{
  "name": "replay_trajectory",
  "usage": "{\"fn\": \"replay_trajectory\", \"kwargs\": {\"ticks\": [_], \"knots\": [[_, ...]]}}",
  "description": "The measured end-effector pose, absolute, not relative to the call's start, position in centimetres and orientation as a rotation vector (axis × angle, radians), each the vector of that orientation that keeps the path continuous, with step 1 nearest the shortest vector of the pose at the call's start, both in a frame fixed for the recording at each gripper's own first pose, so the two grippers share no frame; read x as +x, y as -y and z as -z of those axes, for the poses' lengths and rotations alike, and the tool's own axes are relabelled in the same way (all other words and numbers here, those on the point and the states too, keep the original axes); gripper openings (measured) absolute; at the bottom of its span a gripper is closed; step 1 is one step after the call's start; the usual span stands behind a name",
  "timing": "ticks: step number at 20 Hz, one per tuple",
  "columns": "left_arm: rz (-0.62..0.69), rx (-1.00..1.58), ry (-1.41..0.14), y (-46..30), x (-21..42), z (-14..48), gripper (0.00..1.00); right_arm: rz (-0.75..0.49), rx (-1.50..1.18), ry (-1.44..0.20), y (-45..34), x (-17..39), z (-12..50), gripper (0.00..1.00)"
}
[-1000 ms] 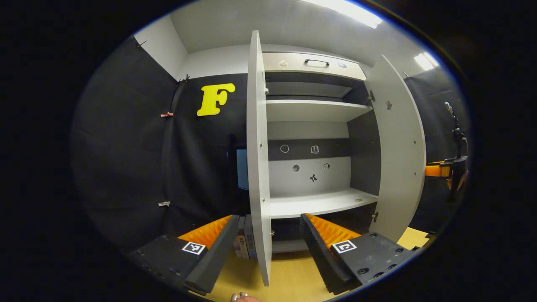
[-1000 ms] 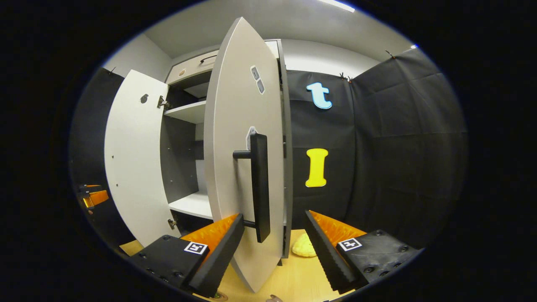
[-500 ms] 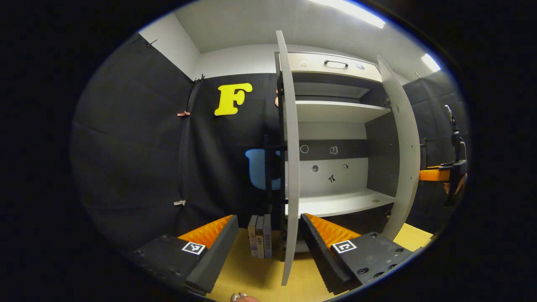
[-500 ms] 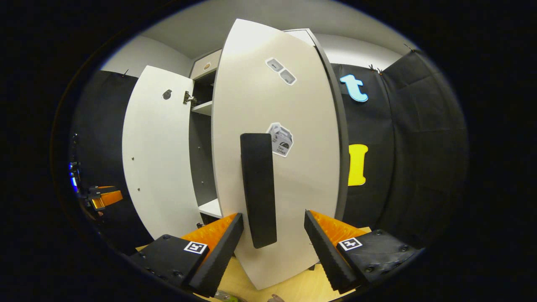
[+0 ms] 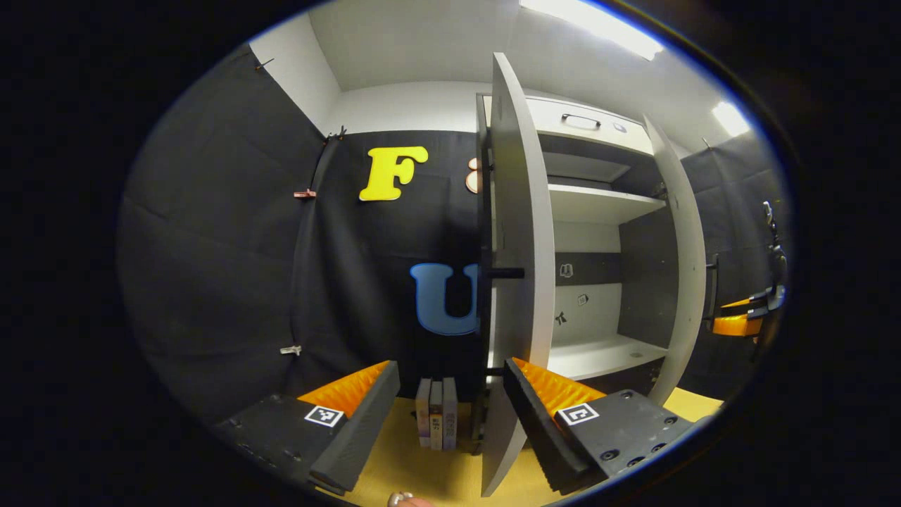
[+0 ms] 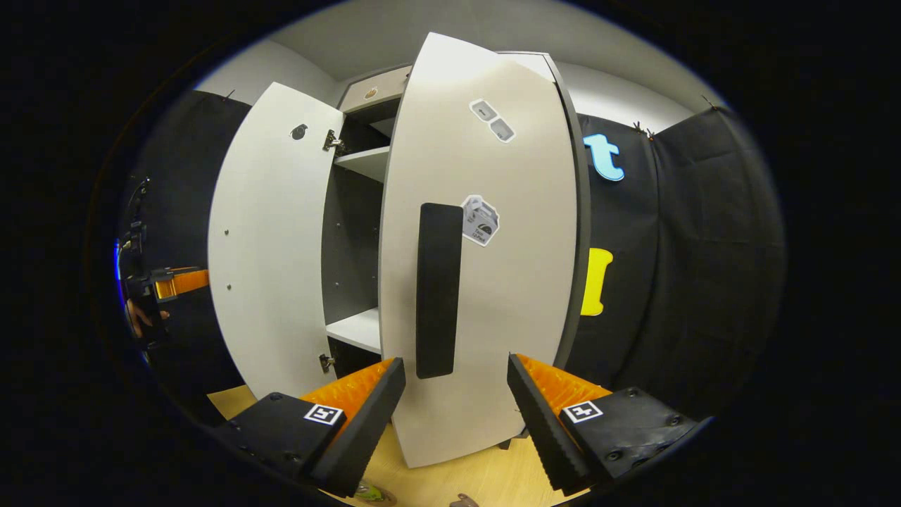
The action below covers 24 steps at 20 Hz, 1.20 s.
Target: Grasp the bottle in the cabinet with the left hand and place it on the coaster, then close the right door with the right hand and the left door with the left hand.
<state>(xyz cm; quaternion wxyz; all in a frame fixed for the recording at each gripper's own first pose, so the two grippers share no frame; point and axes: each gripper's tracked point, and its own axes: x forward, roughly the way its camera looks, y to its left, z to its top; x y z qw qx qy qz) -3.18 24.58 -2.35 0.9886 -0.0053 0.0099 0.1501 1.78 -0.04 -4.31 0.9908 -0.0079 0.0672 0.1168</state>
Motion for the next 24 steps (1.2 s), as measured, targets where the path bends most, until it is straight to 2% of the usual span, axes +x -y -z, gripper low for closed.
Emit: {"fn": "replay_trajectory", "kwargs": {"ticks": [6,9,20,24], "knots": [[-0.229,-0.151,-0.03,-24.1,-2.4,2.6,0.93,-0.216,0.014,-0.141,1.2,1.8,4.7,0.97],[-0.192,-0.096,-0.032,-22.9,-1.9,2.3,0.94,-0.212,0.027,-0.135,2.1,2.1,4.4,0.97],[0.092,-0.154,-0.031,-11.6,5.2,2.8,0.95,-0.198,0.062,-0.14,5.5,2.8,4.3,0.98],[0.134,-0.142,-0.027,-8.3,7.9,2.6,0.95,-0.189,0.014,-0.115,7.1,1.9,3.3,0.97]]}}
